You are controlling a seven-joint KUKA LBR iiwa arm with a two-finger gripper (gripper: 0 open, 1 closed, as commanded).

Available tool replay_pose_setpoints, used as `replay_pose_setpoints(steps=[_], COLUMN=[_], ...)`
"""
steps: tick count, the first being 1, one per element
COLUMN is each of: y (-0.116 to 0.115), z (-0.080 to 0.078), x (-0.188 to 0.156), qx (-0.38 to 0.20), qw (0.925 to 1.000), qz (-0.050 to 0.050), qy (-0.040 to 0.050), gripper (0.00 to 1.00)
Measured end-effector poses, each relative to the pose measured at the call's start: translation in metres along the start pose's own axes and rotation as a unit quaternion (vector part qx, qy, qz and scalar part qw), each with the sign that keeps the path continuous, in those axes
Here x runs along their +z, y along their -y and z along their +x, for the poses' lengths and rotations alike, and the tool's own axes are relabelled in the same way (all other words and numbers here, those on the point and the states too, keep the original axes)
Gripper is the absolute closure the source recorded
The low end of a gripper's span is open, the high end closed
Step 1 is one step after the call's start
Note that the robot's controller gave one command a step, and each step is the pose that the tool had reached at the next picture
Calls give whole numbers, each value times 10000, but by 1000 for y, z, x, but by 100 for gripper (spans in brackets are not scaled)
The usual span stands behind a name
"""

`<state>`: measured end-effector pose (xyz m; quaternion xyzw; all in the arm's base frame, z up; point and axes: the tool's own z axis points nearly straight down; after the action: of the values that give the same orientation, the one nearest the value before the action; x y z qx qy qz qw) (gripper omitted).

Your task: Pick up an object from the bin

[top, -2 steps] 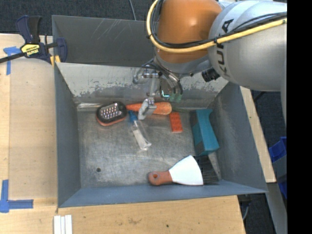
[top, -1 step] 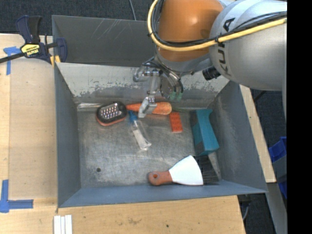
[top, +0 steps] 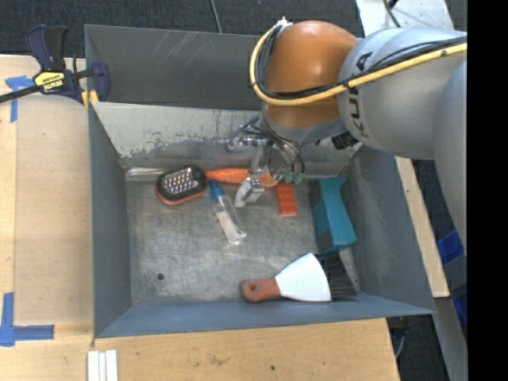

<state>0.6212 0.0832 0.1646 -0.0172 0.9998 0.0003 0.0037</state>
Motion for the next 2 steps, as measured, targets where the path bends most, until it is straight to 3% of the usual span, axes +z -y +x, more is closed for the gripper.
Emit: replay_pose_setpoints(steps=[1, 2], y=[33, 14], z=[5, 28], x=[2, 40], qx=[469, 713], qw=[9989, 9975], qz=[5, 1], qy=[-14, -19], gripper=[0, 0])
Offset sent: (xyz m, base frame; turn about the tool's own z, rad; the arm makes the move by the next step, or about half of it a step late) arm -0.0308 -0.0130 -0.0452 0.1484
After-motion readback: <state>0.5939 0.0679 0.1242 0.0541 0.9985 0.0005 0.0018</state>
